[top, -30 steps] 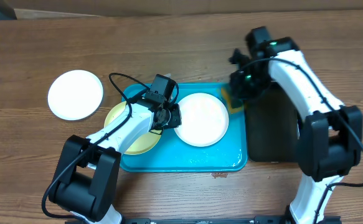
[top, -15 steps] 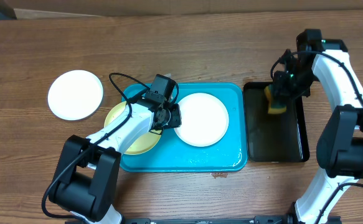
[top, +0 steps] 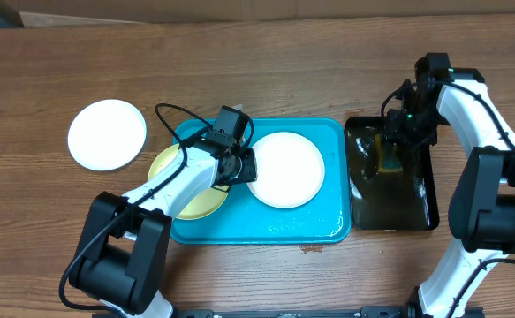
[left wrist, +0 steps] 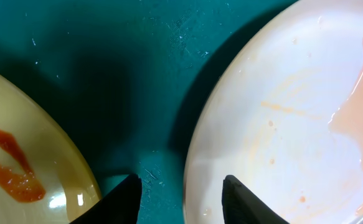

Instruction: Clean dirty plates on tray and stack at the side

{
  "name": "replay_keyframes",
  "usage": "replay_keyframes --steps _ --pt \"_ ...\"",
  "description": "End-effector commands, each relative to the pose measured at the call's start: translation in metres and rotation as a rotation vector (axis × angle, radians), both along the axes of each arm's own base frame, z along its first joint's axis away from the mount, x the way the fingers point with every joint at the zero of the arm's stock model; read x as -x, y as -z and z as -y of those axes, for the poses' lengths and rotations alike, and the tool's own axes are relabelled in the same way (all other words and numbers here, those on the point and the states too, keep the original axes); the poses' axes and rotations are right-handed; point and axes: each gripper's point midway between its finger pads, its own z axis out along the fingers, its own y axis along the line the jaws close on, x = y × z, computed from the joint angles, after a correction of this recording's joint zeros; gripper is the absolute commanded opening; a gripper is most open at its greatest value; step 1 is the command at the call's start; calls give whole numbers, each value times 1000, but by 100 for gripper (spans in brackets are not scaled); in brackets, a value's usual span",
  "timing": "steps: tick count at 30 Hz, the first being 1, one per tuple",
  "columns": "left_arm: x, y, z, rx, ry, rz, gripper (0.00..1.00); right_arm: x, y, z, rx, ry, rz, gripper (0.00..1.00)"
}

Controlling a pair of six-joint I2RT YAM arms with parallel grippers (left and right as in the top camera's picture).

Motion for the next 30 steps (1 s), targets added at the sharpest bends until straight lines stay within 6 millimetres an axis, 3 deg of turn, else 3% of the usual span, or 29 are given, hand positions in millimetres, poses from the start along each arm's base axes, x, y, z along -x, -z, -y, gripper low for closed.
replay_keyframes --steps 1,5,9,11,13,18,24,30 --pt "-1 6 5 0 15 -16 45 -32 -38 13 12 69 112 46" --pt "0 10 5 -4 15 -26 43 -52 -66 31 16 143 190 55" --pt "0 10 5 -3 15 -24 42 -59 -73 54 21 217 222 63" --pt "0 10 7 -3 18 -22 38 -55 -72 65 23 241 214 75" --pt "0 10 10 -2 27 -18 34 -52 -72 73 24 260 205 100" --pt "0 9 15 -15 45 0 33 -51 -72 85 27 287 210 100" --pt "0 9 15 -14 46 2 5 -51 -72 85 27 288 208 100" --pt "-8 -10 32 46 164 48 4 -51 -72 85 27 288 209 100"
